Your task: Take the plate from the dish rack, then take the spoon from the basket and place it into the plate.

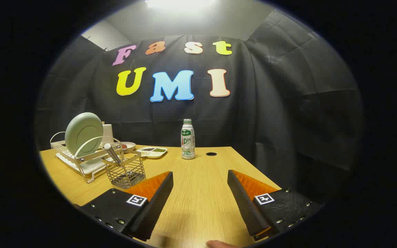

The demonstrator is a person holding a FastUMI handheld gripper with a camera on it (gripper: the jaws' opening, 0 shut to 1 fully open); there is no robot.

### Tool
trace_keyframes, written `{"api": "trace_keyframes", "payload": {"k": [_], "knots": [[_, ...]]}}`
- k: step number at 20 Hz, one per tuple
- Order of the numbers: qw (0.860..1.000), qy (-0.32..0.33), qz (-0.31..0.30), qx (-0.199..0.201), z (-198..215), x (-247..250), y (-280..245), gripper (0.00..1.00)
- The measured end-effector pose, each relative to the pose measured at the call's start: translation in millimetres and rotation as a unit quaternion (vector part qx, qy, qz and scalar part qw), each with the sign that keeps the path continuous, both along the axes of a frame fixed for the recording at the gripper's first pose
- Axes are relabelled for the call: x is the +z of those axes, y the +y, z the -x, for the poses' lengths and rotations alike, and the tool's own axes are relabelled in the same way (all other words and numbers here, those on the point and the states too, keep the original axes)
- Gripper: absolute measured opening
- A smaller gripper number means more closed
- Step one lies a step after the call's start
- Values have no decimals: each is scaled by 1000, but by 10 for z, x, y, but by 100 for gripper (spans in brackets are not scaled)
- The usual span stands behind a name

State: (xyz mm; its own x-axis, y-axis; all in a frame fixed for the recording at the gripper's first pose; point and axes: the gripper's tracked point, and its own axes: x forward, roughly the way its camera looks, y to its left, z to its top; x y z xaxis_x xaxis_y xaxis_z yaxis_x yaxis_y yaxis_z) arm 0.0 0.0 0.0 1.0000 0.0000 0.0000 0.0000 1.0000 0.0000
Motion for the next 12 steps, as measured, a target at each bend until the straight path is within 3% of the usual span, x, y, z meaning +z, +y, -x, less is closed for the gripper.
{"api": "trace_keyframes", "payload": {"k": [6, 12], "knots": [[1000, -6, -4, -1, -3, 33, -4, 98], [1000, -21, -7, 0, -368, 128, -26, 98]]}}
